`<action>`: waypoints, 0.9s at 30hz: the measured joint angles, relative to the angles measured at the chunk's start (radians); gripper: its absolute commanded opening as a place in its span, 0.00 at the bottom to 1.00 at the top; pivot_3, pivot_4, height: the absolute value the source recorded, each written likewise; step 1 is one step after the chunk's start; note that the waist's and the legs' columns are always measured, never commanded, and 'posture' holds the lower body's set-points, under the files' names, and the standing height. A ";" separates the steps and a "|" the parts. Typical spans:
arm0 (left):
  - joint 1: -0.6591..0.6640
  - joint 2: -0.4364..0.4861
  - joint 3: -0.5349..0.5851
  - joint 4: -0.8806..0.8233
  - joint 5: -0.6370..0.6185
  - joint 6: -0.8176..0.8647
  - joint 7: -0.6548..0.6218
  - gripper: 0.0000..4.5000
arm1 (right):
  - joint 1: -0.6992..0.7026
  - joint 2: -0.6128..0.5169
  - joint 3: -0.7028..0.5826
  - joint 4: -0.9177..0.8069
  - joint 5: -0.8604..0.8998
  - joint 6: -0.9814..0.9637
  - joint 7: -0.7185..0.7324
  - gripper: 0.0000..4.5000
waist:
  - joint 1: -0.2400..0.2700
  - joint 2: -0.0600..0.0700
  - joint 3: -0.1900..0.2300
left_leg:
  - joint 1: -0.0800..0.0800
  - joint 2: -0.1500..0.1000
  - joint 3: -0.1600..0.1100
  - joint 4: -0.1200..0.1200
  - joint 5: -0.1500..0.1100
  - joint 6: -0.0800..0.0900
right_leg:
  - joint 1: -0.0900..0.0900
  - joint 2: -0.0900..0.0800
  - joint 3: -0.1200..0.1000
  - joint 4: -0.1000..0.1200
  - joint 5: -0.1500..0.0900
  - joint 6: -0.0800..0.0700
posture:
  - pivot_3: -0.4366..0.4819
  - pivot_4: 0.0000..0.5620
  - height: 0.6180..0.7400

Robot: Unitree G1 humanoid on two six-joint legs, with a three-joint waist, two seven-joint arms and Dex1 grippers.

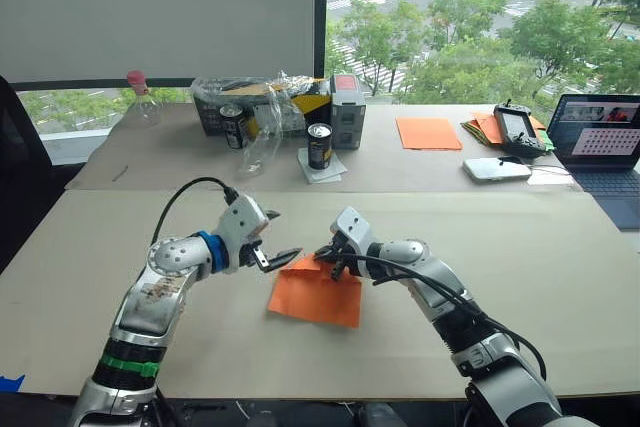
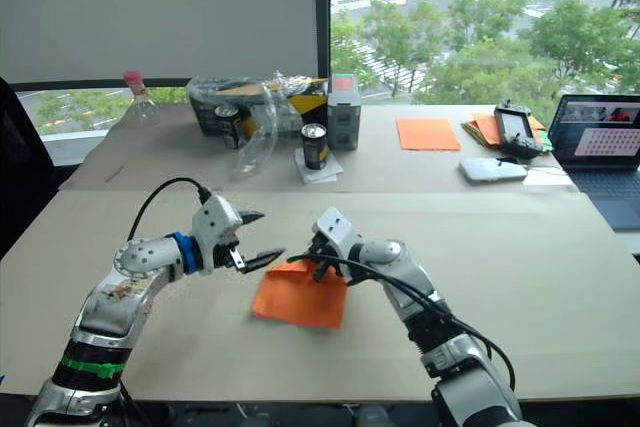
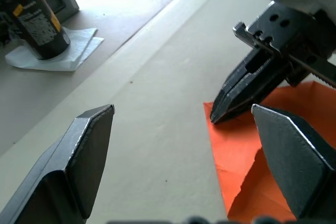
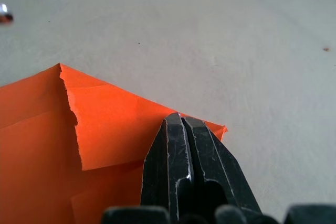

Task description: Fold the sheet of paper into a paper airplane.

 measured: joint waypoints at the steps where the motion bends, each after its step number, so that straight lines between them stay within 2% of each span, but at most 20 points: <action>1: 0.000 -0.009 0.011 0.001 -0.024 0.026 0.010 0.81 | 0.001 0.000 0.000 -0.002 -0.003 0.000 0.000 0.00 | 0.000 0.000 0.000 | 0.000 0.000 0.000 0.000 0.000 0.000 | 0.000 0.000 0.000 0.000 0.000 0.000 | 0.48 0.27 0.84; 6: -0.001 -0.047 -0.001 0.036 -0.065 0.086 0.048 0.45 | 0.012 0.004 -0.003 -0.016 -0.010 0.000 -0.005 0.00 | 0.001 0.000 0.000 | 0.000 0.000 0.000 0.000 0.000 0.000 | 0.000 0.000 0.000 0.000 0.000 0.000 | 0.48 0.27 0.84; 12: 0.000 -0.111 -0.088 0.111 -0.065 0.102 0.081 0.00 | 0.027 0.009 -0.008 -0.027 -0.011 0.000 -0.020 0.00 | 0.003 0.000 -0.001 | 0.000 0.000 0.000 0.000 0.000 0.000 | 0.000 0.000 0.000 0.000 0.000 0.000 | 0.48 0.27 0.84; 16: 0.020 -0.124 -0.129 0.125 -0.065 0.124 0.099 0.00 | 0.036 0.014 -0.009 -0.038 -0.011 0.001 -0.025 0.00 | 0.002 0.000 -0.001 | 0.000 0.000 0.000 0.000 0.000 0.000 | 0.000 0.000 0.000 0.000 0.000 0.000 | 0.48 0.27 0.84; 20: 0.057 -0.096 -0.159 0.112 -0.048 0.143 0.122 0.00 | 0.051 0.019 -0.014 -0.062 -0.018 -0.002 -0.050 0.00 | 0.003 0.000 -0.002 | 0.001 0.000 0.000 0.000 0.000 0.000 | 0.000 0.000 0.000 0.000 0.000 0.000 | 0.48 0.27 0.84; 27: 0.095 -0.105 -0.163 0.075 -0.044 0.147 0.171 0.00 | 0.111 0.035 -0.018 -0.140 -0.033 -0.006 -0.096 0.00 | 0.004 0.001 -0.003 | 0.002 0.000 0.000 0.000 0.000 0.000 | 0.001 0.000 0.000 0.000 0.000 0.000 | 0.48 0.27 0.84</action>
